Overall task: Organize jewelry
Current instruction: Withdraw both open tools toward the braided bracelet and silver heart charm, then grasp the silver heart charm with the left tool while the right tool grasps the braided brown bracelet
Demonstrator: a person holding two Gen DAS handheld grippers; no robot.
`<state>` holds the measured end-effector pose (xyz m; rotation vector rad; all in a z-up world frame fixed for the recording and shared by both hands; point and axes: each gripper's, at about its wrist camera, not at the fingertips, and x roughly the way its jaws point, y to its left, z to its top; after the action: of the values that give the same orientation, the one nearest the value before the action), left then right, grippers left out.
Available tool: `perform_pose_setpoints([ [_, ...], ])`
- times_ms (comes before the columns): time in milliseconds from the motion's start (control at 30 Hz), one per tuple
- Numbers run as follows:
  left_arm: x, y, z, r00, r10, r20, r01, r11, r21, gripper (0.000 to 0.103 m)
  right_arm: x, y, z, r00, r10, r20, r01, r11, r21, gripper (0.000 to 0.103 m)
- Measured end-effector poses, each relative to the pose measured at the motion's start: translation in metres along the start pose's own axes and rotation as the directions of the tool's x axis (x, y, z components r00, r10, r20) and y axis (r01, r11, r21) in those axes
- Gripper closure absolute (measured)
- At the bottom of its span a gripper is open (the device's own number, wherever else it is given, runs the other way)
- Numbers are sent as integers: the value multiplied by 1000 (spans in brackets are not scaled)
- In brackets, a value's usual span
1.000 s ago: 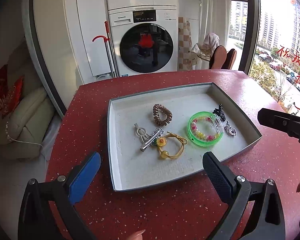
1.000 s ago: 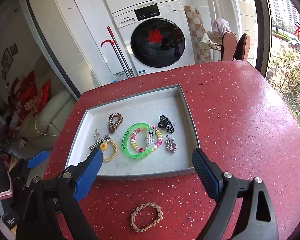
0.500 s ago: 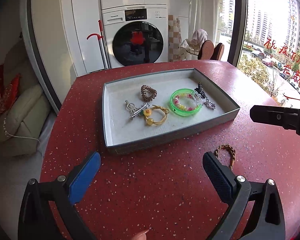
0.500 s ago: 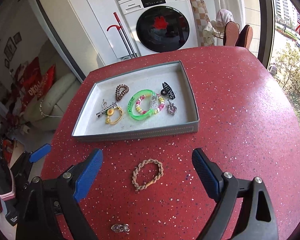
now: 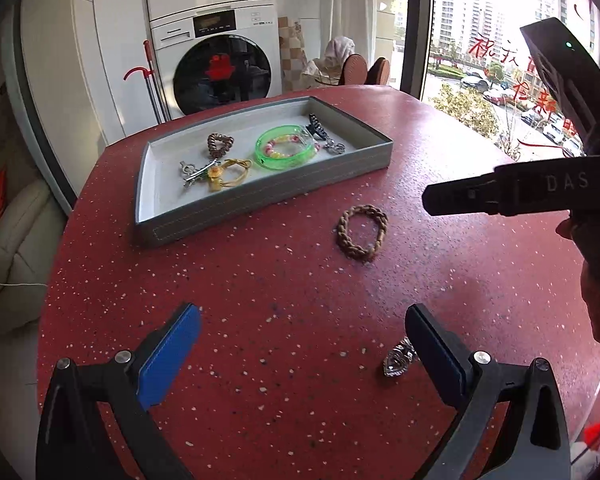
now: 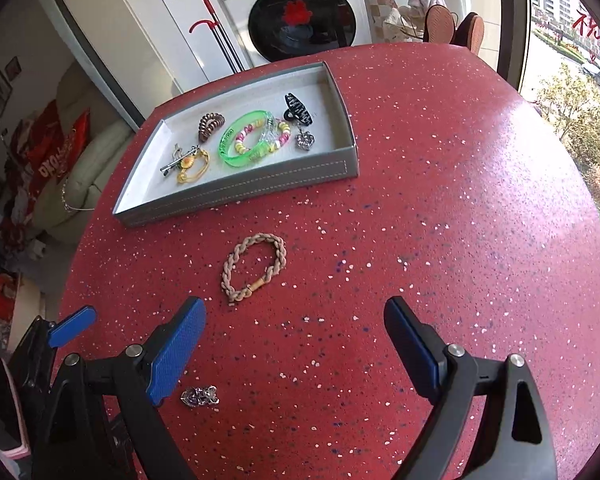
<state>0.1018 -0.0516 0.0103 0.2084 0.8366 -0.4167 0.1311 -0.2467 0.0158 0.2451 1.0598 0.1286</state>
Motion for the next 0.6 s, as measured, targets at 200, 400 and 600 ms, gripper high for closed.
perform_pose_setpoints([
  [200,5,-23,-11,999,-25,-24,26,999,43,0,11,0,-1,999,-34,-16,34,999,-13,11],
  [400,9,-34,-16,999,-15,-30,17,998,53,0,25,10,5,998,-57,-28,55,997,-60,11],
  [600,16,-41,-19,999,-4,-52,7,998,64,5,38,20,12,996,-83,-29,80,990,-112,16],
])
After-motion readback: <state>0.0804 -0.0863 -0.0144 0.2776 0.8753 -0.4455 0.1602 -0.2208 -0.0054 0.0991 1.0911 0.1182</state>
